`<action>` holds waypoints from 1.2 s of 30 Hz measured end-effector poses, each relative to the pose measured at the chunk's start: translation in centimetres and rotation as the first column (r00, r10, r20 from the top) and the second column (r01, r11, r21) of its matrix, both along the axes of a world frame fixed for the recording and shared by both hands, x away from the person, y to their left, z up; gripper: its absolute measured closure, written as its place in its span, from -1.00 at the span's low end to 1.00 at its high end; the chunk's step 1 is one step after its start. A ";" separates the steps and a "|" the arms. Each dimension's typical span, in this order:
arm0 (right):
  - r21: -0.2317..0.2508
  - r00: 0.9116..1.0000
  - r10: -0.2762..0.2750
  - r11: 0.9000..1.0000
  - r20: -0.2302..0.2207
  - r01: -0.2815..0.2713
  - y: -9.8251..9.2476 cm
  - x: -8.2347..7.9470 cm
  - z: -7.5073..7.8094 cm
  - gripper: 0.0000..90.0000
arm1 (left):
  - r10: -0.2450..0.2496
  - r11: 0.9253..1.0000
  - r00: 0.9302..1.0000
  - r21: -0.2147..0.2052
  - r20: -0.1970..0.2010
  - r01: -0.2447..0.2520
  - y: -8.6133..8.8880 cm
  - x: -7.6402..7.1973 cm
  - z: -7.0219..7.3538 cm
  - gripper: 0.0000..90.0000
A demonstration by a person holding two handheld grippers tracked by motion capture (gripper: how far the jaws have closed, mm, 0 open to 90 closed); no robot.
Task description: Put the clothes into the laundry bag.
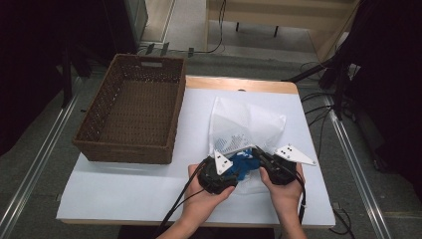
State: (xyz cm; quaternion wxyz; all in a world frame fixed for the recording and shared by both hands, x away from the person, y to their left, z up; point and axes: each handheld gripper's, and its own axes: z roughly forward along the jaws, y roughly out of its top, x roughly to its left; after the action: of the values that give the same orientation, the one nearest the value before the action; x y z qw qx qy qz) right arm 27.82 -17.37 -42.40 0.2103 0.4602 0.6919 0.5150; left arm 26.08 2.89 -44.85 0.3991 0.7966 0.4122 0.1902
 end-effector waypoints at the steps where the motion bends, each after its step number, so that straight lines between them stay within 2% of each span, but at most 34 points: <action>1: 0.001 1.000 0.000 1.000 -0.001 0.000 0.0 0.0 0.0 1.00 | 0.019 1.000 1.000 0.006 -0.012 -0.019 0.1 0.0 -0.3 -0.14; 2: 0.002 1.000 0.001 1.000 -0.001 -0.001 0.1 0.0 0.0 1.00 | 0.028 1.000 0.999 0.012 -0.024 -0.028 0.2 0.0 -0.5 -0.19; 3: 0.002 1.000 0.003 1.000 0.000 -0.003 0.1 0.0 0.0 1.00 | 0.045 0.999 0.997 0.006 -0.058 -0.045 0.2 0.4 -1.0 -0.23; 5: -0.004 1.000 0.008 1.000 -0.002 -0.008 0.4 -0.1 0.0 1.00 | 0.030 0.999 0.994 -0.016 -0.106 -0.032 0.1 0.7 -1.5 -0.17; 8: -0.008 1.000 0.014 1.000 -0.002 -0.014 0.6 -0.2 0.0 1.00 | 0.028 0.999 0.992 -0.039 -0.125 -0.033 -0.2 1.2 -1.5 0.02; 11: -0.004 1.000 0.017 1.000 -0.001 -0.017 0.6 -0.1 -0.1 1.00 | 0.025 0.999 0.991 -0.030 -0.134 -0.029 -0.3 1.8 -1.5 0.32; 13: -0.002 1.000 0.021 1.000 -0.002 -0.021 0.7 -0.1 -0.1 1.00 | 0.019 0.998 0.989 -0.058 -0.146 -0.028 -0.3 2.1 -1.5 0.47; 15: -0.001 1.000 0.027 1.000 -0.005 -0.027 0.8 -0.2 -0.1 1.00 | 0.011 0.997 0.989 -0.070 -0.146 -0.021 -0.4 2.2 -1.4 0.62; 17: 0.001 1.000 0.030 1.000 -0.003 -0.030 0.9 -0.2 0.0 1.00 | -0.006 0.996 0.988 -0.094 -0.156 -0.009 -0.4 2.6 -1.2 0.71; 20: 0.009 0.999 0.038 0.999 0.000 -0.038 1.0 -0.3 0.1 1.00 | -0.017 0.993 0.989 -0.117 -0.148 -0.001 -0.5 2.8 -0.6 0.76; 24: 0.018 0.999 0.049 0.999 0.007 -0.049 1.2 -0.5 0.5 1.00 | -0.039 0.988 0.992 -0.155 -0.116 0.021 -1.3 3.1 0.4 0.77; 26: 0.019 0.999 0.051 0.998 0.013 -0.051 1.2 -0.6 0.7 1.00 | -0.048 0.980 0.996 -0.198 -0.078 0.032 -1.6 3.5 0.7 0.76; 27: 0.020 0.999 0.051 0.998 0.014 -0.051 1.2 -0.6 0.8 1.00 | -0.035 0.979 0.998 -0.204 -0.051 0.024 -1.8 3.8 0.9 0.76; 29: 0.029 0.999 0.047 0.998 0.016 -0.047 1.1 -0.6 0.8 1.00 | 0.004 0.981 1.000 -0.195 -0.008 -0.005 -2.0 4.2 0.8 0.76; 31: 0.036 0.999 0.042 0.998 0.018 -0.043 0.9 -0.6 0.9 1.00 | 0.047 0.984 0.999 -0.173 -0.008 -0.048 -2.0 5.1 0.2 0.76; 32: 0.037 0.999 0.041 0.998 0.017 -0.042 0.8 -0.6 0.8 1.00 | 0.058 0.986 0.998 -0.158 -0.021 -0.061 -2.0 5.4 -0.3 0.76; 33: 0.037 0.999 0.041 0.998 0.016 -0.042 0.8 -0.6 0.8 1.00 | 0.061 0.989 0.997 -0.134 -0.054 -0.067 -2.1 6.0 -1.2 0.75; 35: 0.033 0.999 0.040 0.999 0.012 -0.040 0.8 -0.5 0.7 1.00 | 0.042 0.991 0.993 -0.119 -0.110 -0.055 -2.0 6.5 -2.4 0.69; 36: 0.030 0.999 0.042 0.999 0.005 -0.042 0.7 -0.4 0.5 1.00 | 0.032 0.991 0.994 -0.123 -0.104 -0.045 -1.8 6.3 -2.4 0.64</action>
State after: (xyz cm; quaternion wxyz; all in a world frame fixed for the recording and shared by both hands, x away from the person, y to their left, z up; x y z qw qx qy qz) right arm 27.42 -16.63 -41.92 0.1941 0.4473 0.6932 0.5308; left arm 32.41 1.08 -47.25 0.4230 0.7706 0.4583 0.1309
